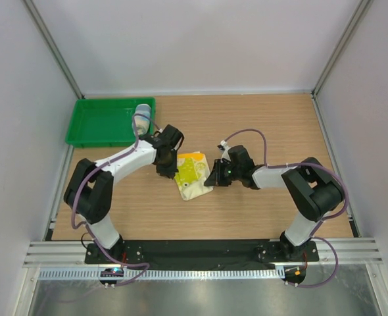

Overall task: Roll the towels
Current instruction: Roll the towel

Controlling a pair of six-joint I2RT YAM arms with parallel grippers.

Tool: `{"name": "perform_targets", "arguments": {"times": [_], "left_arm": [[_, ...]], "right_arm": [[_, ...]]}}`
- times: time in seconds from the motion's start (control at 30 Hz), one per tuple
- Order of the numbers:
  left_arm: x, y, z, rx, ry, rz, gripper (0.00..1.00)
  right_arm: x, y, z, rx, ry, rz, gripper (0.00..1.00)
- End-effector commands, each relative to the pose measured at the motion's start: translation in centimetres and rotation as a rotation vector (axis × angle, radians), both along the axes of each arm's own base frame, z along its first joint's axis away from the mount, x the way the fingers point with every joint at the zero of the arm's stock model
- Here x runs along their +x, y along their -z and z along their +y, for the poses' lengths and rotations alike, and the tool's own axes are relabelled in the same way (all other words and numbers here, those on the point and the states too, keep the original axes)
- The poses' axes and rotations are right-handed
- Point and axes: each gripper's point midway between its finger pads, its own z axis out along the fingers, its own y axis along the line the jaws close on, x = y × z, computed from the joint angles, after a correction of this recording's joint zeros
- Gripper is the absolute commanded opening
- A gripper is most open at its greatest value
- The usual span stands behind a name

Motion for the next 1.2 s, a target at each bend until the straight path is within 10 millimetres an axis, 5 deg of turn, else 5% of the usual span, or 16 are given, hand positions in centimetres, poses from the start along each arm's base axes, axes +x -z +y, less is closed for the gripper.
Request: {"name": "perform_targets", "arguments": {"times": [0.0,0.17,0.23,0.33,0.73,1.17], "left_arm": [[-0.1,-0.8,1.5,0.122,0.008,-0.051,0.12],[-2.5,-6.5,-4.7,-0.05,0.23,-0.283,0.29],[-3.7,-7.0,-7.4,-0.175,0.304,-0.285,0.35],[-5.2,-5.2,-8.6,-0.238,0.343,-0.226,0.36],[-5.0,3.3,-9.2,-0.176,0.36,-0.125,0.31],[-3.6,5.5,-5.2,-0.14,0.269,-0.144,0.31]], "right_arm": [[-1.5,2.1,-1.8,-0.099,0.031,0.063,0.08],[-1.1,1.9,-1.9,-0.115,0.044,0.062,0.08],[-1.0,1.9,-1.9,-0.119,0.045,0.06,0.08],[-0.9,1.7,-2.0,-0.124,0.046,0.058,0.08],[-0.8,1.6,-2.6,-0.171,0.051,0.056,0.08],[0.6,3.0,-3.9,-0.269,0.064,0.069,0.08]]}}
